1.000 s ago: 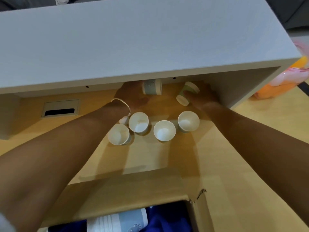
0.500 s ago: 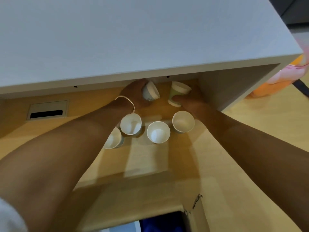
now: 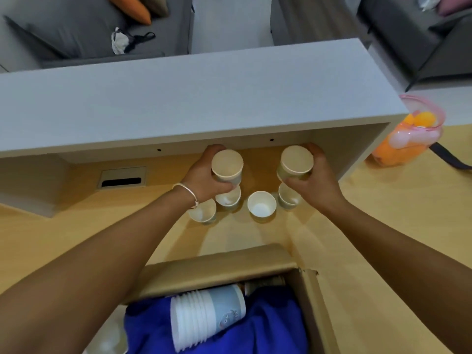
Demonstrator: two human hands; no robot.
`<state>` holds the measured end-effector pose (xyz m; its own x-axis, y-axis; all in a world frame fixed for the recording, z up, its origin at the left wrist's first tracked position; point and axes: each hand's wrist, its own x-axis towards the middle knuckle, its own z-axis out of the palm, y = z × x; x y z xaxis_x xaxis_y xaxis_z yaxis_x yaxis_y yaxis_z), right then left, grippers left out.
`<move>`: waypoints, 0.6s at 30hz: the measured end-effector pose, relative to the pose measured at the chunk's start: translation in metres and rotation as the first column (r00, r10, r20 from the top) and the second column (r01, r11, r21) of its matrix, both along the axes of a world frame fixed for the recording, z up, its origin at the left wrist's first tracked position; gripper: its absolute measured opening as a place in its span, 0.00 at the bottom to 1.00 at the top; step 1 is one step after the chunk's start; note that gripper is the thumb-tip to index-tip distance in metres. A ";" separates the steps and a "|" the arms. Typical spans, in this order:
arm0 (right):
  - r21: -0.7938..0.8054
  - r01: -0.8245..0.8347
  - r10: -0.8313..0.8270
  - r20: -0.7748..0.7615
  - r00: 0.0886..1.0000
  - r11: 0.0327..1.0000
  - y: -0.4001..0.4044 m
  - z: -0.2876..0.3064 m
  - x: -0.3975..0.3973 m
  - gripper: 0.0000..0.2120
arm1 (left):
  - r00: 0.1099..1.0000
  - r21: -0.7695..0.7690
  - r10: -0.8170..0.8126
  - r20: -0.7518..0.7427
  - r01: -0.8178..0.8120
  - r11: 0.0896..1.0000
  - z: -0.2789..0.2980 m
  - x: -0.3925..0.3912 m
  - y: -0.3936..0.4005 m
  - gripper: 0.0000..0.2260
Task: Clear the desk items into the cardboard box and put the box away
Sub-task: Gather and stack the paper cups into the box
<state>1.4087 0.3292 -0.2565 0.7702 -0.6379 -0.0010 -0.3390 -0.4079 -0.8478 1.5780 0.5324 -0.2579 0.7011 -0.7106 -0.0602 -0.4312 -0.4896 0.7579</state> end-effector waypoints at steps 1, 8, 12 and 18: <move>-0.007 -0.003 0.003 0.001 1.000 1.000 0.002 0.002 -0.005 0.37 | 1.000 -0.003 -0.008 0.000 0.008 1.000 0.000 -0.002 0.006 0.37; -0.137 -0.027 0.010 -0.121 0.993 0.990 0.010 -0.009 -0.035 0.41 | 1.000 0.121 -0.023 -0.001 0.023 0.992 -0.008 -0.014 0.022 0.39; -0.152 -0.044 0.016 -0.178 0.984 0.987 0.008 -0.025 -0.040 0.42 | 0.998 0.218 -0.058 -0.030 0.064 0.974 -0.014 -0.017 0.023 0.44; -0.136 -0.083 0.053 -0.205 0.977 0.987 0.006 -0.037 -0.044 0.46 | 0.998 0.244 -0.029 -0.063 0.043 0.969 -0.012 -0.012 0.029 0.48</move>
<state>1.3650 0.3353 -0.2940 0.8051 -0.5887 -0.0720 -0.4630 -0.5480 -0.6966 1.5662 0.5617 -0.2700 0.6655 -0.6935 -0.2761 -0.4102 -0.6488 0.6409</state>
